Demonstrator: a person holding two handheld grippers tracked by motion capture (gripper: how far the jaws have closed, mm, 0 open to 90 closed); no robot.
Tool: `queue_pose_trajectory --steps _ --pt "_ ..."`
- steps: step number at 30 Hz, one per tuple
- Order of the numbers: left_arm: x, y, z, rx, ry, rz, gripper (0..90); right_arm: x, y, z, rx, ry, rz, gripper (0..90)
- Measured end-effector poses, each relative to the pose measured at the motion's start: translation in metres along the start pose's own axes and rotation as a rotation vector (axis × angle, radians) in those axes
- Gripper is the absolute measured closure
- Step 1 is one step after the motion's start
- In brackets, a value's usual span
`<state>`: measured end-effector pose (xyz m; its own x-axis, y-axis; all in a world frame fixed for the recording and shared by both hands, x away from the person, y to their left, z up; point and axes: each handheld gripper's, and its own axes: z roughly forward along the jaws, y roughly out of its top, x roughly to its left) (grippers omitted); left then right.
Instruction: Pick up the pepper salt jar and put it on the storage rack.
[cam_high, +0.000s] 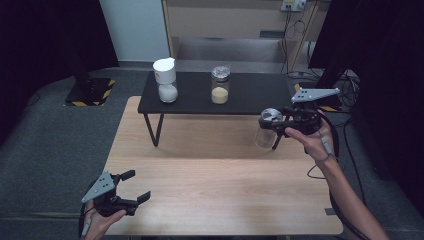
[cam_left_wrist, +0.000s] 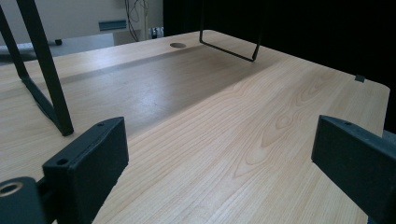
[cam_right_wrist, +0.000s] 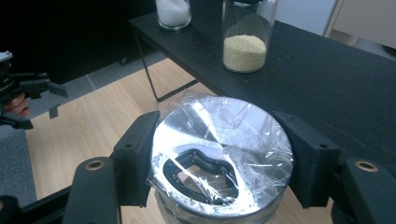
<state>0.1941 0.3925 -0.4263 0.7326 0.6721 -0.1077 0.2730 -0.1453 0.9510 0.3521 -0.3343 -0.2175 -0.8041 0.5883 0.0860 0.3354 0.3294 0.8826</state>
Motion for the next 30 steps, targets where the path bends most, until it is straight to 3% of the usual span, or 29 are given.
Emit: queue_pose_trajectory --steps 30 --pt "0.001 0.000 -0.001 0.001 0.000 -0.001 2.8 -0.009 0.046 0.004 -0.031 -0.126 0.033 35.7"
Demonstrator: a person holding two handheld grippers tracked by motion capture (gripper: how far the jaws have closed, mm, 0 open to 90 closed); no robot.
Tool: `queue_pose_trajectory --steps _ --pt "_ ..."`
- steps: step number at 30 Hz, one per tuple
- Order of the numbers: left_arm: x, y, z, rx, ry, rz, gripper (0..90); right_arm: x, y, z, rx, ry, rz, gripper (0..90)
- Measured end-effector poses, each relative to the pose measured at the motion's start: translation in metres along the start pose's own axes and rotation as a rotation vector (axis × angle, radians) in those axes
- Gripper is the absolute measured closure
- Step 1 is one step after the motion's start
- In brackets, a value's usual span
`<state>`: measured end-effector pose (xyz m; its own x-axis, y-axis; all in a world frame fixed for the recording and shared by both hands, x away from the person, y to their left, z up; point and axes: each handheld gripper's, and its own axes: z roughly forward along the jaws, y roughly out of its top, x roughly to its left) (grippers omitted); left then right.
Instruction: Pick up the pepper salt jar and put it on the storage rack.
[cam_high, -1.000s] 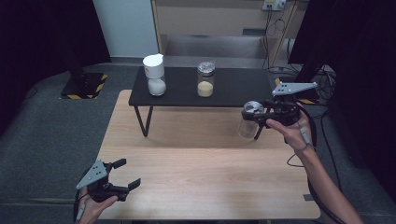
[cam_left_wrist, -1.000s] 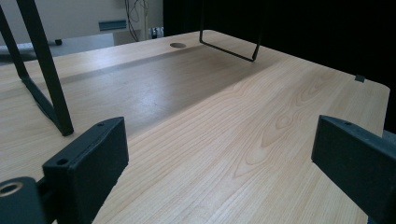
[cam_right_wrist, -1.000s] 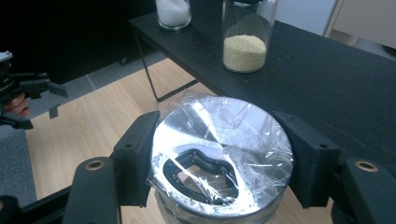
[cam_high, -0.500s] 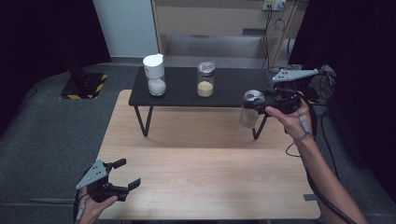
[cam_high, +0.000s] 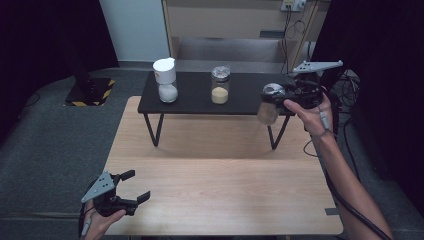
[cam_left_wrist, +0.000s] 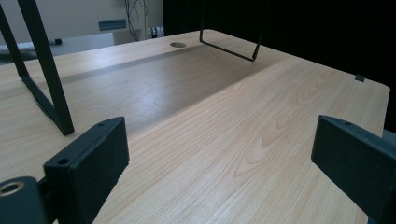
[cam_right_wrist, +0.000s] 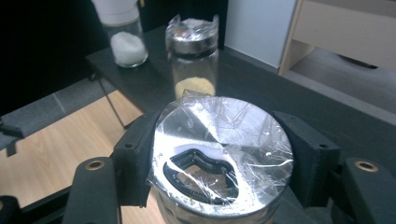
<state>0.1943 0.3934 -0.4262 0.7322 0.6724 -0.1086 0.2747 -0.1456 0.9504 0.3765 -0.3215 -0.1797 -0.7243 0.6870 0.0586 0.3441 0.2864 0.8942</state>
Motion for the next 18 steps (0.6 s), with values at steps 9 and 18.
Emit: queue_pose_trajectory --steps 9,18 --pt "0.001 0.000 0.000 0.001 0.000 0.000 2.9 -0.001 0.011 0.006 -0.025 -0.050 0.012 35.6" --pt "0.001 0.000 0.000 0.000 -0.001 -0.002 2.9 0.000 0.023 0.016 -0.026 -0.106 0.022 35.6"
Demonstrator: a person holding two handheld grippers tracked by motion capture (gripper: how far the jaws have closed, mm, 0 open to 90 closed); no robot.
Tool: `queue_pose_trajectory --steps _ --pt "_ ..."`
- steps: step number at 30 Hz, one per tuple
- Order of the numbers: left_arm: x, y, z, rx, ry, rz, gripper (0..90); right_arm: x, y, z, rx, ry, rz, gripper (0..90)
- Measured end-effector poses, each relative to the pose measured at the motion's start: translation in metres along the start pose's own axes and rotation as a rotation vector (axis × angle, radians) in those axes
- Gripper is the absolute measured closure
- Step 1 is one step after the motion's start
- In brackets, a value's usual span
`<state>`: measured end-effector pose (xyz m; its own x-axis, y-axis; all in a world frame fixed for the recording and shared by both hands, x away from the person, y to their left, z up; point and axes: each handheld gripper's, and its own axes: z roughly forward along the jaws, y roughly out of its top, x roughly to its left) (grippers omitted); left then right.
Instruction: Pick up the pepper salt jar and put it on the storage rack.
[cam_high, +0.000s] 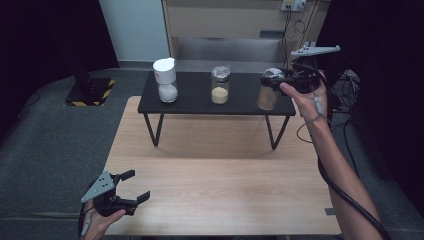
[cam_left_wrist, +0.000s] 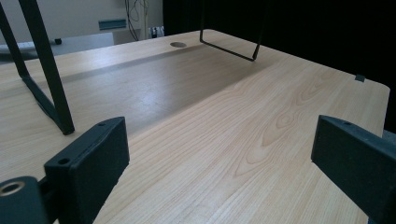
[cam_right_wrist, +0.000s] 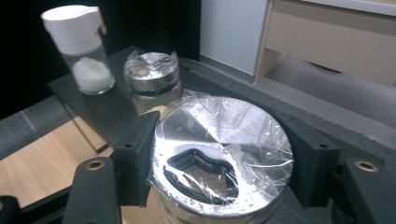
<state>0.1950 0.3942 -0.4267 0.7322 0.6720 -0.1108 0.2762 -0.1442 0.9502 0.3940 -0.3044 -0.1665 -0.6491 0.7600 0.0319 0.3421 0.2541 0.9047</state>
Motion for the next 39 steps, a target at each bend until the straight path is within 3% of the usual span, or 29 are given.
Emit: queue_pose_trajectory --steps 18,27,39 --pt "0.001 0.000 0.000 -0.001 0.001 -0.002 3.0 -0.011 -0.001 0.020 -0.024 -0.082 0.059 35.6" --pt "0.002 -0.001 0.000 0.000 0.001 -0.002 3.1 -0.014 -0.005 0.032 -0.019 -0.122 0.062 35.6" --pt "0.002 -0.001 0.000 0.000 0.000 -0.001 3.1 -0.020 -0.014 0.042 -0.010 -0.138 0.078 35.6"
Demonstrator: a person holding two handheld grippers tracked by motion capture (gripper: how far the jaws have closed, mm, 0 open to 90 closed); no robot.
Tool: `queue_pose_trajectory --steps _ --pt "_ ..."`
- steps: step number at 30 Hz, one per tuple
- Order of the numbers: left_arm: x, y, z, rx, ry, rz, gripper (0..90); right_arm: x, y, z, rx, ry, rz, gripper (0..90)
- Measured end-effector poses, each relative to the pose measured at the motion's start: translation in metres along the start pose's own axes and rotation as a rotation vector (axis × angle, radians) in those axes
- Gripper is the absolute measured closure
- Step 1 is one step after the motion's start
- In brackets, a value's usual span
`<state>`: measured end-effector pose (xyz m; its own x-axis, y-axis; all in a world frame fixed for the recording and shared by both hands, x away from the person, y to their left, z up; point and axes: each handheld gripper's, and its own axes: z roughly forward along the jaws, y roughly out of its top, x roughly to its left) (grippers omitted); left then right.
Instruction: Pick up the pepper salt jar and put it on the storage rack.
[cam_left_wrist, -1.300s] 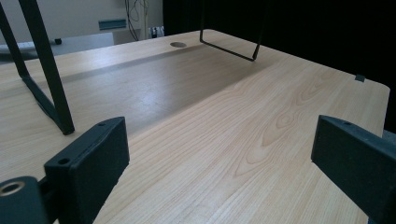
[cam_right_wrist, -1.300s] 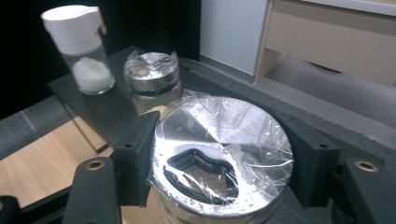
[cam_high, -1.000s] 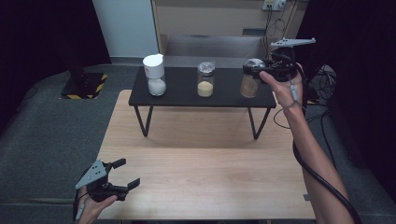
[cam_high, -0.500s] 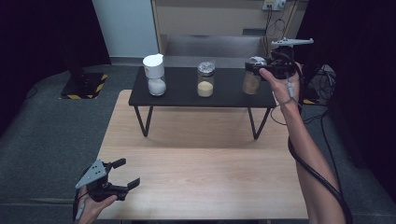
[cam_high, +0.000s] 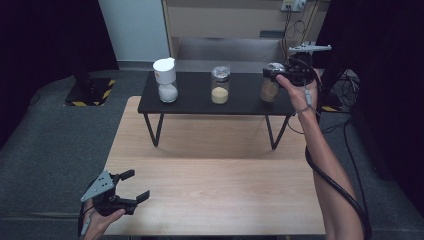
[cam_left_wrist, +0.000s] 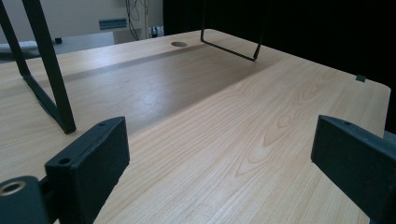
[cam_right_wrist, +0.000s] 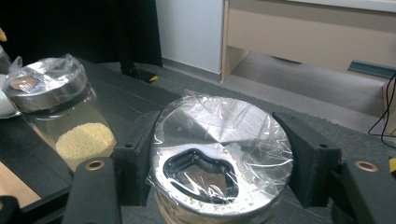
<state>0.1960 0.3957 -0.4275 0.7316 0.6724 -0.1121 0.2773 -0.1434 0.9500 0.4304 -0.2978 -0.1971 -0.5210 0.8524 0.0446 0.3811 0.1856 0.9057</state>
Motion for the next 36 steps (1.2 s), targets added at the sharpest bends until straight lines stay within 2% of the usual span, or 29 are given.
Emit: queue_pose_trajectory --steps 19,36 --pt "0.000 0.000 0.000 0.002 0.002 0.002 3.2 -0.004 -0.012 0.009 0.010 0.002 0.022 35.6" --pt "0.000 0.000 0.000 0.002 0.003 0.003 3.1 -0.003 -0.020 0.010 -0.014 -0.001 0.010 35.1"
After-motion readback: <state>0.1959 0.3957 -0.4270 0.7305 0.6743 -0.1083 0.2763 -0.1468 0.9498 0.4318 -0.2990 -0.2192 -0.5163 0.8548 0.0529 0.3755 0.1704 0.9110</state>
